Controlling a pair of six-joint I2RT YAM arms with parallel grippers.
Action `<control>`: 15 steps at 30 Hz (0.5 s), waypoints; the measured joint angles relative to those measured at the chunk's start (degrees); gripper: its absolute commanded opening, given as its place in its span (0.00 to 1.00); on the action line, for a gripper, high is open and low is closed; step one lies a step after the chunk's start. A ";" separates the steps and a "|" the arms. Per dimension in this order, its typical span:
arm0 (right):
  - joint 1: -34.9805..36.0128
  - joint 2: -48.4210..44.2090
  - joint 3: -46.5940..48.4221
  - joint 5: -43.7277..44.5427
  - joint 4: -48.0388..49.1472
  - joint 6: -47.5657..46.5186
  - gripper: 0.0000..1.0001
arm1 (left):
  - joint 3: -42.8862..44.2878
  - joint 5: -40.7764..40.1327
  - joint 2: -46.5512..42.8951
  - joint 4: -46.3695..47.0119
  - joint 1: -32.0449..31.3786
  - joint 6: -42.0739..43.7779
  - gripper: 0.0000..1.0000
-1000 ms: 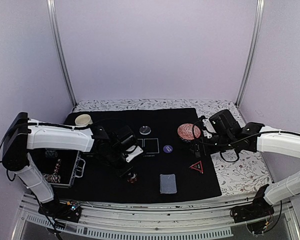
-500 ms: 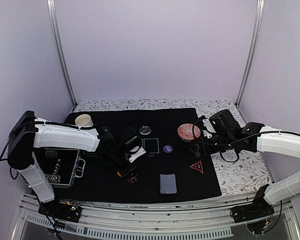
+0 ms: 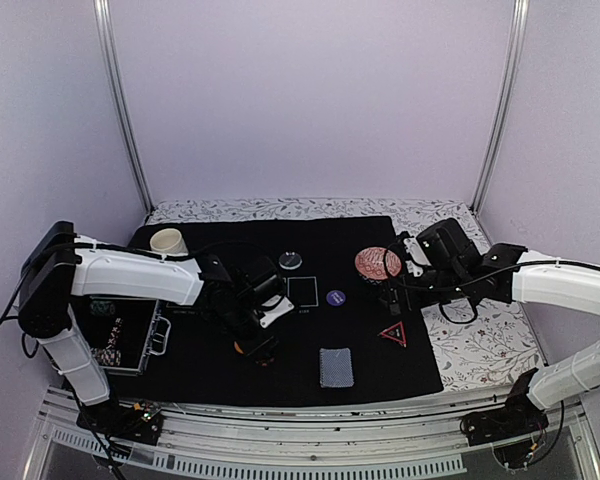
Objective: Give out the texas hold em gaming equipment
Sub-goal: Place the poker chip in the poker chips pile, then adjust the poker chips pile in the dealer area.
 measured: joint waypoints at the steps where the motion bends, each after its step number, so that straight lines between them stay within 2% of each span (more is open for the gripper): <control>1: 0.00 0.24 0.31 -0.02 -0.22 -0.15 0.99 | 0.09 -0.02 -0.07 0.04 0.02 -0.13 0.60; 9: 0.81 2.49 4.26 -1.68 -0.33 -0.63 1.00 | 1.29 -0.02 -5.88 1.95 1.60 -3.10 0.70; 12: 3.56 5.95 7.61 -1.97 -0.11 -0.79 1.00 | 0.63 0.02 -10.01 2.84 6.08 -5.90 0.73; 15: 7.67 11.98 13.33 -1.99 -0.26 -1.22 0.99 | -2.10 -0.26 -14.67 4.11 13.29 -8.50 0.81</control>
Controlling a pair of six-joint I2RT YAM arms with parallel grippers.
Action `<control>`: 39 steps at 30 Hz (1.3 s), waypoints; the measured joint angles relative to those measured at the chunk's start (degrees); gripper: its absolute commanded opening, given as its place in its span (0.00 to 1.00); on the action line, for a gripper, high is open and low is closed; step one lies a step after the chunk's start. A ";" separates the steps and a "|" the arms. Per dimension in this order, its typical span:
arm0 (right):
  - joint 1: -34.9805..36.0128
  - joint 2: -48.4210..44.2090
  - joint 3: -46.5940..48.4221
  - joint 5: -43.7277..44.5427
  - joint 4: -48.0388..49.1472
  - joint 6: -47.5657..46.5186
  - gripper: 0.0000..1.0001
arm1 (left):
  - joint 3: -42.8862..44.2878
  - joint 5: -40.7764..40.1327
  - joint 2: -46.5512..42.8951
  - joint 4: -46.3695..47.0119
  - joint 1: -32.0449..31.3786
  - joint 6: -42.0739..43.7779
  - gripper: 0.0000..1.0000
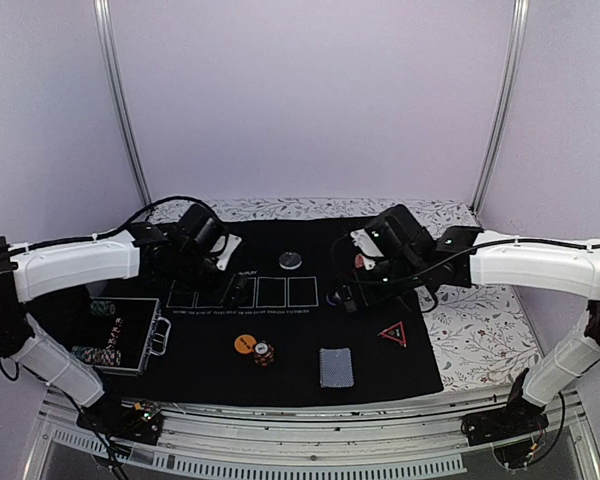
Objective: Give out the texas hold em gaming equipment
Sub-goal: Adjust the poker chips pile in the dealer area.
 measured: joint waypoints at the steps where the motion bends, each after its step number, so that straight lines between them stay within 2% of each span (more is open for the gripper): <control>1: 1.81 3.21 3.23 0.04 -0.46 -0.39 0.99 | -1.42 -0.13 -1.73 0.24 2.73 -0.83 0.84; 6: 9.05 18.05 18.16 0.52 -4.04 -2.43 0.99 | -8.70 0.00 -10.78 1.14 14.91 -4.44 0.91; 9: 12.50 27.65 28.26 0.46 -7.45 -4.24 0.99 | -11.67 -0.13 -15.98 2.01 19.63 -5.55 0.91; 12: 14.69 36.48 37.27 -0.24 -10.75 -5.92 0.99 | -14.08 0.07 -20.39 3.78 22.47 -5.60 0.92; 18: 15.93 46.56 47.76 -1.31 -17.38 -8.00 0.99 | -15.78 0.57 -21.33 5.88 24.52 -3.19 0.92; 20: 15.82 48.57 50.29 -1.64 -18.97 -8.37 0.99 | -16.44 0.94 -21.35 6.49 24.87 -2.14 0.92; 24: 15.76 51.39 52.92 -2.78 -19.78 -8.87 0.91 | -17.46 1.57 -21.44 7.34 25.35 -0.37 0.92; 39: 17.97 53.66 52.96 0.07 -22.01 -9.81 0.61 | -17.70 2.01 -21.46 8.66 25.92 2.16 0.92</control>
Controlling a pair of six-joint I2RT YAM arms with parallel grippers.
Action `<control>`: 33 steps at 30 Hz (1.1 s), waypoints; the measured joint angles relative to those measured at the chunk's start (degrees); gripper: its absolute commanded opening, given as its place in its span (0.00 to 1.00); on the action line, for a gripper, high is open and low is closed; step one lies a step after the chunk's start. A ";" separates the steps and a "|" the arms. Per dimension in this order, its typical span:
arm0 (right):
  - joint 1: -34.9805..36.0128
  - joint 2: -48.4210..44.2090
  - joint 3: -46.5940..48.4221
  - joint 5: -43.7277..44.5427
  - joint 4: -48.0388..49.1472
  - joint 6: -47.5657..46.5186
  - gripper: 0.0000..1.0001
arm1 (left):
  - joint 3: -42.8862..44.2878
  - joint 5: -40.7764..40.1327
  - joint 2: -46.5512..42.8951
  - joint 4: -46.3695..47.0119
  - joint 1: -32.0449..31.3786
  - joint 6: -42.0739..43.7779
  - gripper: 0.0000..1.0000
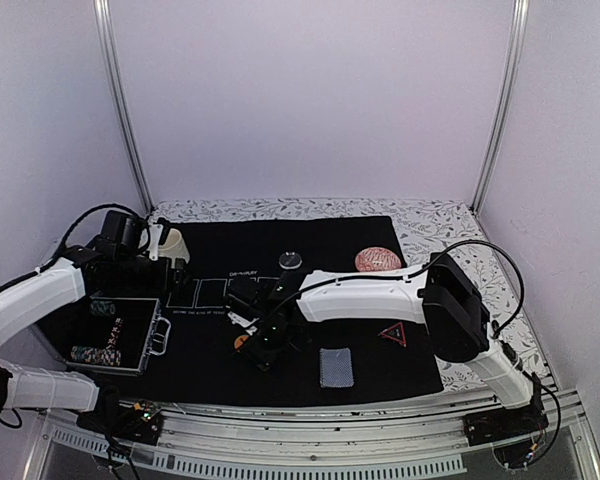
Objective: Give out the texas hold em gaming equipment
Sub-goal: Adjust the poker chips pile in the dealer area.
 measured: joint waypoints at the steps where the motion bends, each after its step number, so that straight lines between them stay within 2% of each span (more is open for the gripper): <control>1: 0.22 0.00 0.00 0.33 -0.11 -0.11 0.59 | 0.00 0.00 0.00 0.00 0.00 0.04 0.92; 11: 1.14 0.09 0.02 3.43 -0.44 -0.83 0.38 | 0.00 0.02 0.37 0.02 0.11 0.79 0.92; 16: 1.16 0.09 0.13 4.35 -0.50 -0.98 0.34 | 0.00 0.00 0.66 0.04 0.11 0.92 0.92; 18: 1.16 0.09 0.13 4.37 -0.50 -0.98 0.38 | 0.00 0.02 0.66 0.04 0.11 0.96 0.92; 25: 1.09 0.09 0.13 4.66 -0.48 -1.07 0.78 | 0.00 0.22 0.66 0.04 0.11 1.09 0.93; 30: 1.05 0.04 0.24 4.72 -0.22 -0.68 1.00 | 0.00 0.61 0.66 0.39 0.13 1.09 0.93; 33: 1.05 -0.26 0.20 4.76 -0.26 -0.37 0.99 | 0.00 0.70 0.59 0.72 0.15 1.07 0.93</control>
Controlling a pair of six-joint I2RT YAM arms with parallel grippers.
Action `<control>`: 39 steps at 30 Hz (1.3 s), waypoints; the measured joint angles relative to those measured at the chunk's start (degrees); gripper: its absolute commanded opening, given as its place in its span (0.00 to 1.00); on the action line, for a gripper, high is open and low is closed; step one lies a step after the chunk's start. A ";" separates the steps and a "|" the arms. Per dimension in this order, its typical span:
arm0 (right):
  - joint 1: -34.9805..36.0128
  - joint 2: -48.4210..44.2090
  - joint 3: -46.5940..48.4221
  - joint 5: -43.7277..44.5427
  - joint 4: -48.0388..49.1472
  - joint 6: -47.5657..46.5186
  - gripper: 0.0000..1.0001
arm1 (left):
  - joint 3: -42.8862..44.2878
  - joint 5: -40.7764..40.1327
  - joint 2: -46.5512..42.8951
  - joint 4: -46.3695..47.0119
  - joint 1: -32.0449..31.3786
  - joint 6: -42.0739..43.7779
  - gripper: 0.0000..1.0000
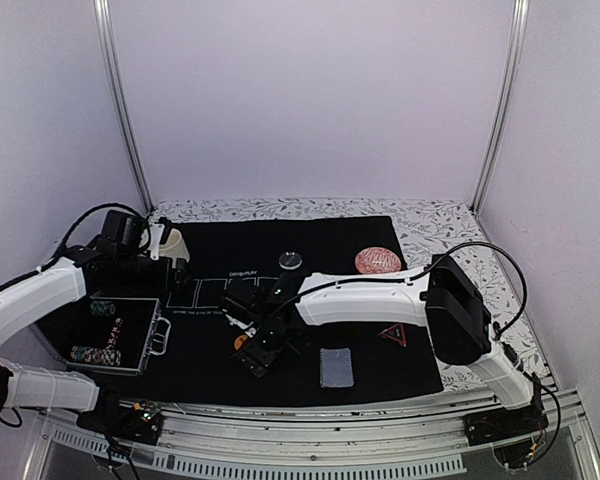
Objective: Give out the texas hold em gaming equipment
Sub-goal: Adjust the poker chips pile in the dealer area, then pick up the pile of poker chips from the chip case.
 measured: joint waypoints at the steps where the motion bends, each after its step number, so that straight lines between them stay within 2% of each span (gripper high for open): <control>1: 0.00 -0.44 -0.20 0.02 0.07 0.17 0.99 | -0.02 0.00 -0.04 0.13 0.00 -0.02 0.93; 5: 0.00 -5.75 -2.99 1.01 0.28 1.86 0.99 | -0.02 -0.31 -0.15 0.55 0.00 -0.35 0.94; 10: 0.00 -19.04 -10.38 4.26 1.57 5.92 0.99 | -0.17 -1.64 -0.55 1.38 0.04 -1.84 0.96; 17: -0.26 -35.45 -23.96 9.57 2.43 13.75 0.99 | -0.15 -8.92 -0.66 0.85 0.04 -5.97 0.98; 21: -1.14 -39.58 -29.79 11.52 1.05 18.49 0.99 | 0.81 -13.62 0.79 -1.07 0.09 -8.98 0.98; 28: -2.32 -44.11 -32.24 13.99 0.22 18.23 0.99 | 2.14 -20.87 2.75 -5.75 0.52 -15.50 0.98; 31: -4.31 -47.21 -34.49 14.36 2.19 15.34 0.99 | 2.43 -22.05 3.45 -7.80 3.21 -17.88 0.98; 35: -9.77 -51.47 -39.89 13.11 7.63 9.53 0.99 | 4.20 -22.43 5.60 -10.71 11.28 -19.85 0.98; 37: -12.55 -52.94 -42.45 11.76 10.73 6.78 0.99 | 5.27 -22.21 7.02 -11.72 15.58 -19.98 0.93; 39: -15.06 -53.92 -44.52 10.08 13.88 3.63 0.99 | 6.10 -21.88 8.48 -12.39 19.04 -19.50 0.84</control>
